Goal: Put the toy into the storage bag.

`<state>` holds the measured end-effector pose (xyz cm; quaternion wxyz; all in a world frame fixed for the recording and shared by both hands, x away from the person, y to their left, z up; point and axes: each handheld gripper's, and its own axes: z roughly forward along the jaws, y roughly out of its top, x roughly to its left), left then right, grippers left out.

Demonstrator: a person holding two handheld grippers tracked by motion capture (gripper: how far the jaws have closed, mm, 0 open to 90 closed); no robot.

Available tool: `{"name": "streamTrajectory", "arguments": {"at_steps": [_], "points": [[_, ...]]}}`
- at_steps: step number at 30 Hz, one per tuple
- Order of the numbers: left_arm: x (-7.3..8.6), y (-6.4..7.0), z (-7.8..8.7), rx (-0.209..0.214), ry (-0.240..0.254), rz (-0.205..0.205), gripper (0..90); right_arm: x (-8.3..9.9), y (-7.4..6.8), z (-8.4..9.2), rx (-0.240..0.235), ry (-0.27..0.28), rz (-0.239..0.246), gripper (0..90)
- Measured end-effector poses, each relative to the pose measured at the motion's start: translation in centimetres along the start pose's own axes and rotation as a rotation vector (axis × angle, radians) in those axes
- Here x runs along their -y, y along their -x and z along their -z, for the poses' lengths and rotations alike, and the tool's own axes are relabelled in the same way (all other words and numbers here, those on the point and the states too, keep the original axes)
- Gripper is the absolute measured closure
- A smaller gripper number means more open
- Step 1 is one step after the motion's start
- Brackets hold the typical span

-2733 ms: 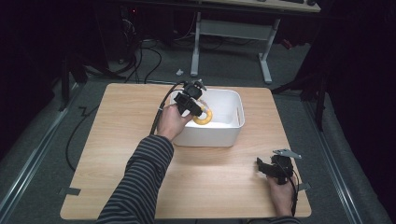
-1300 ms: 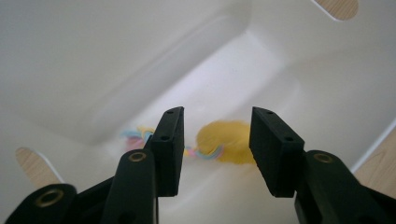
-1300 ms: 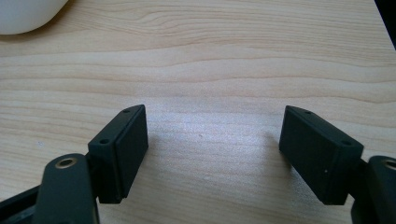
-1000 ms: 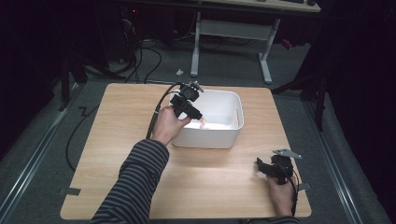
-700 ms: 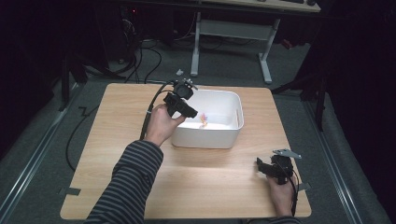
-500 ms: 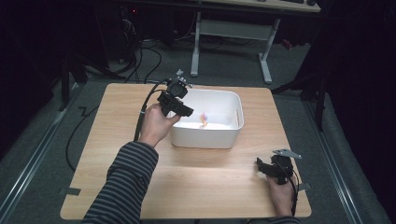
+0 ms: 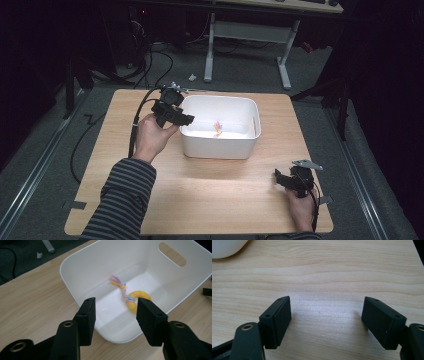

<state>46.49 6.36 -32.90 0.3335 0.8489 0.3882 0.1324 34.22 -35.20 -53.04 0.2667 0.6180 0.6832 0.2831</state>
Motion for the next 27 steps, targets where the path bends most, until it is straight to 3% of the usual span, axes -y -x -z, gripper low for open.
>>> {"name": "streamTrajectory", "arguments": {"at_steps": [27], "points": [[5.7, -3.5, 2.5, -0.025, 0.03, 0.107, 50.3, 0.0, 0.0, 0.0, 0.001, -0.003, 0.001, 23.8]]}}
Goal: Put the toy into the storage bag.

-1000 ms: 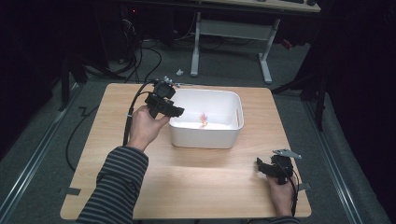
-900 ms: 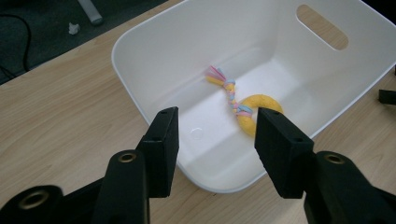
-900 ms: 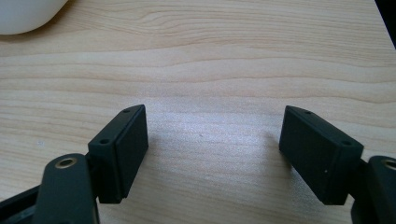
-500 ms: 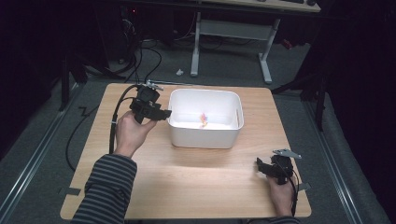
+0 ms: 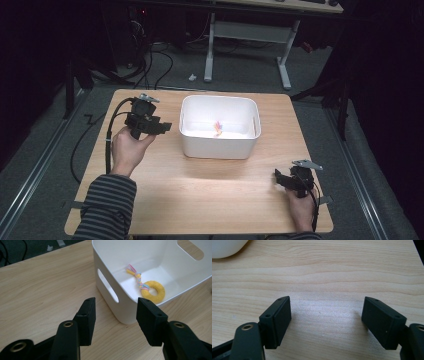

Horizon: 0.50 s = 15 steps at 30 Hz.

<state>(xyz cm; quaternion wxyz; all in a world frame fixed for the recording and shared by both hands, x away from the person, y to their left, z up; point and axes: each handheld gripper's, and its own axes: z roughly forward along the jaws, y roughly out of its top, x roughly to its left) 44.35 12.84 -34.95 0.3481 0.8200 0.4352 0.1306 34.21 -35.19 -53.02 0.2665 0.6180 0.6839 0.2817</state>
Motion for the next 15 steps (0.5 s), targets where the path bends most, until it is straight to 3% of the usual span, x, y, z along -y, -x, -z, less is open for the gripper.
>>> {"name": "streamTrajectory", "arguments": {"at_steps": [6, 15], "points": [[1.6, -0.7, 0.0, 0.017, -0.001, 0.034, 50.4, 0.0, 0.0, 0.0, 0.0, 0.0, 0.001, 23.8], [3.4, -1.5, 0.2, 0.008, -0.001, 0.075, 50.3, 0.0, 0.0, 0.0, 0.0, 0.0, 0.0, 23.8]]}}
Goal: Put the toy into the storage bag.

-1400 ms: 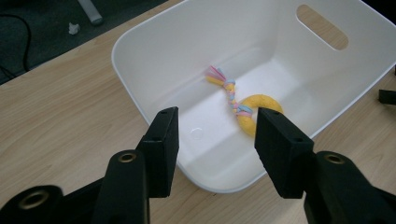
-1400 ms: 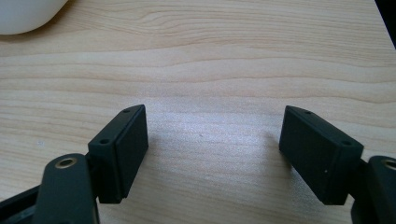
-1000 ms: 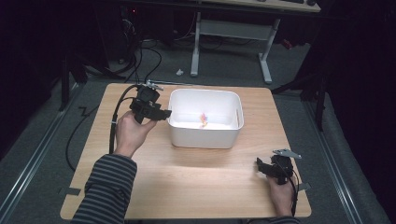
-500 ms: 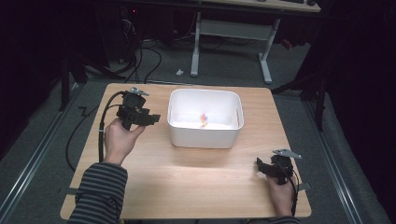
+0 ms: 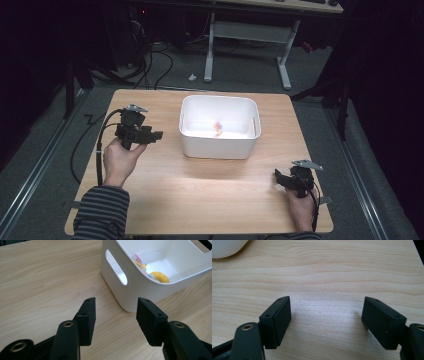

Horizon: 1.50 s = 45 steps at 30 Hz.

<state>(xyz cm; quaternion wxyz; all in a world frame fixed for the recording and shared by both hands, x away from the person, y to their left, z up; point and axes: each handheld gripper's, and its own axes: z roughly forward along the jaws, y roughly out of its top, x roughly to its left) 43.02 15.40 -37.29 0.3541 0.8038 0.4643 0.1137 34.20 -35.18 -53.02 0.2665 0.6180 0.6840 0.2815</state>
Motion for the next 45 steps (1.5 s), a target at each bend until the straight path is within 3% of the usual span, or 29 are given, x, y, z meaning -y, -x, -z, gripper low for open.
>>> {"name": "streamTrajectory", "arguments": {"at_steps": [27, 45], "points": [[6.8, -2.7, -2.1, 0.002, -0.063, 0.131, 48.9, 0.0, 0.0, 0.0, -0.002, 0.0, 0.001, 23.8], [9.8, -3.5, -3.9, 0.006, -0.087, 0.193, 48.3, 0.0, 0.0, 0.0, -0.002, 0.0, 0.001, 23.8]]}}
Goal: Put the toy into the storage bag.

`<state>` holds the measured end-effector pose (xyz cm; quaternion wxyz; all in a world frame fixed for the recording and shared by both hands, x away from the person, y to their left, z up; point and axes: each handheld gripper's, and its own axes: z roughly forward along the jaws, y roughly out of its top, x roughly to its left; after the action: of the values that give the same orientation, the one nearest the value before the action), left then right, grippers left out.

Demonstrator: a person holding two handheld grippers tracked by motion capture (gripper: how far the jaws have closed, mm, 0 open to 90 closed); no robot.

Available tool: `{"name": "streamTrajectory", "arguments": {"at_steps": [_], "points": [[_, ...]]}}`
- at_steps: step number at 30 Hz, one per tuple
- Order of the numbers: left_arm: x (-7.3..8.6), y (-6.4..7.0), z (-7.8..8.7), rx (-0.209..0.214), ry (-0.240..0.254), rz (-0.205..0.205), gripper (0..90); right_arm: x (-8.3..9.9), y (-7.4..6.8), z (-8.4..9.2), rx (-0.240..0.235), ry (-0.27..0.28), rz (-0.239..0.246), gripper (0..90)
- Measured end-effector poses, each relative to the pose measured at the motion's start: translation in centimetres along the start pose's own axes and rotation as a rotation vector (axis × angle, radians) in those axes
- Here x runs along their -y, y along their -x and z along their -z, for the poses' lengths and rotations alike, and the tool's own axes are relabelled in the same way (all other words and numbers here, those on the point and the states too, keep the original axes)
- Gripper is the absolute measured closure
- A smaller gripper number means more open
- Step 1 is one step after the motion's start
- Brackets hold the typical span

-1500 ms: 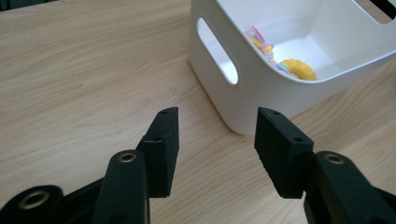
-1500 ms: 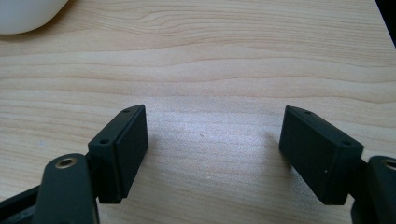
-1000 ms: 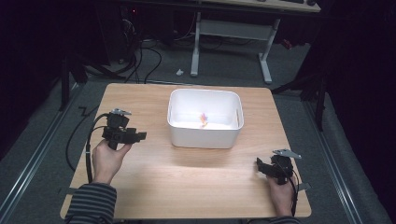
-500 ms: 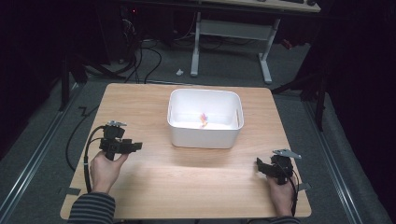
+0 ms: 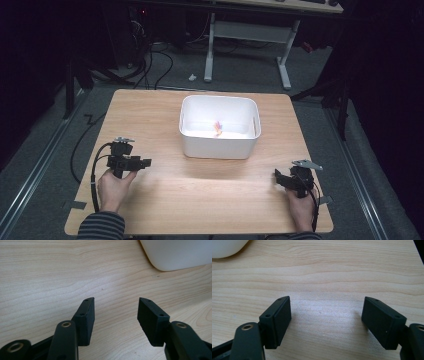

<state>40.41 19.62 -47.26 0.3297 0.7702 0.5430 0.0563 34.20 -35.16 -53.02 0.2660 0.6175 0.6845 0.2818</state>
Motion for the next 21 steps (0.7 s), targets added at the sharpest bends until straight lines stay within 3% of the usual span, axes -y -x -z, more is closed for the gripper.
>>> {"name": "streamTrajectory", "arguments": {"at_steps": [9, 15, 21], "points": [[1.1, -0.3, -1.2, -0.006, -0.021, 0.002, 46.7, 0.0, 0.0, 0.0, 0.0, 0.0, 0.0, 23.8], [1.8, -0.1, -2.0, -0.033, -0.029, -0.013, 46.7, 0.0, 0.0, 0.0, 0.0, 0.0, 0.0, 23.8], [2.6, -0.1, -3.1, -0.087, -0.027, -0.042, 44.5, 0.0, 0.0, 0.0, 0.0, 0.0, 0.0, 23.8]]}}
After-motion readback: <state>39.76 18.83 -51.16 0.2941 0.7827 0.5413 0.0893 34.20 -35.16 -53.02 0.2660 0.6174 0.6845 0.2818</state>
